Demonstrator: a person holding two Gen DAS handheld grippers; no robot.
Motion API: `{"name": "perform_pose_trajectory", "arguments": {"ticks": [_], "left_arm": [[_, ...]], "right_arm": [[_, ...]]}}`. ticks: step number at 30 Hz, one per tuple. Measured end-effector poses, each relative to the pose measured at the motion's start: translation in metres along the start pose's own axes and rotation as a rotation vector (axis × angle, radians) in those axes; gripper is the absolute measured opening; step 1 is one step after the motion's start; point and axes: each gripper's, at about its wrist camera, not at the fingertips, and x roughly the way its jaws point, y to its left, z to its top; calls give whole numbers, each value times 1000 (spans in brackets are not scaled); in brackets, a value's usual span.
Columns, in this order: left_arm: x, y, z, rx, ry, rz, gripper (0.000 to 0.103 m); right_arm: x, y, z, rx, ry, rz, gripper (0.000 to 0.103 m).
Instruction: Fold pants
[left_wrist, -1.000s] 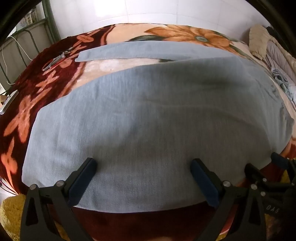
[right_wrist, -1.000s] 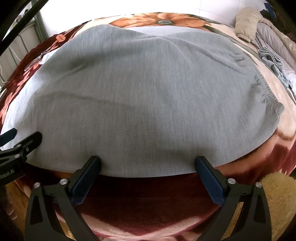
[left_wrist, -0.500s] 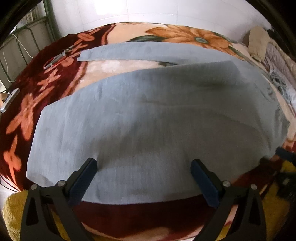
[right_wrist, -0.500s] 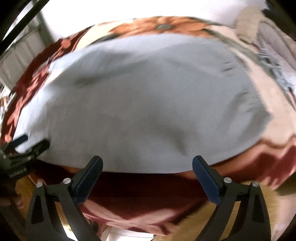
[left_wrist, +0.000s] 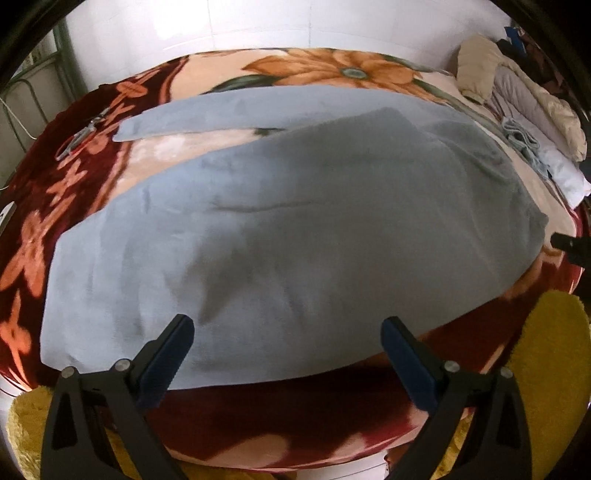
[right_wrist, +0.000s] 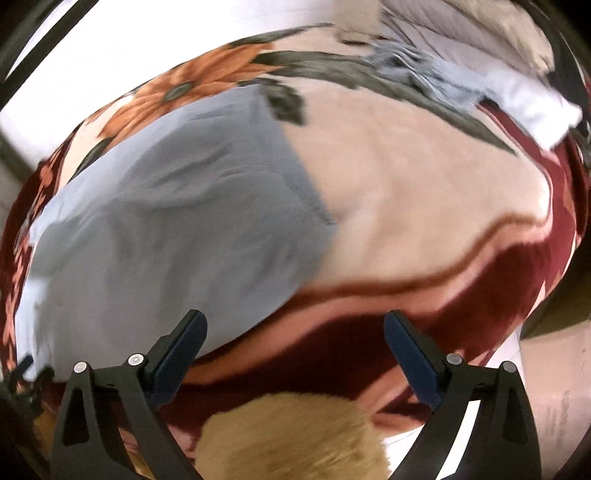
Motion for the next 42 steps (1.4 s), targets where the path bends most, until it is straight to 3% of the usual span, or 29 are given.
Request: {"name": "perform_pose_trajectory", "arguments": {"ticks": [5, 12, 14, 16, 18, 22, 32, 37, 40, 42], "left_arm": [[8, -2, -1, 8, 27, 6, 103], [13, -5, -6, 31, 39, 23, 103], [14, -6, -6, 42, 39, 30, 103], [14, -7, -6, 47, 37, 28, 103], [12, -7, -6, 45, 34, 10, 103], [7, -8, -5, 39, 22, -46, 103], [6, -35, -10, 151, 2, -93, 103], [13, -48, -13, 231, -48, 8, 103], [20, -42, -11, 238, -63, 80, 97], [22, -32, -8, 214, -71, 84, 96]], "right_arm": [[18, -16, 10, 82, 29, 64, 85], [40, -5, 22, 48, 85, 119, 62], [43, 4, 24, 15, 93, 105, 51], [42, 7, 27, 0, 93, 127, 20], [37, 5, 29, 20, 80, 182, 7], [15, 3, 38, 68, 11, 283, 5], [-33, 16, 58, 43, -118, 349, 4], [-46, 21, 67, 33, -149, 356, 4], [-51, 20, 66, 26, -157, 356, 4], [-52, 20, 64, 25, -158, 351, 4]]}}
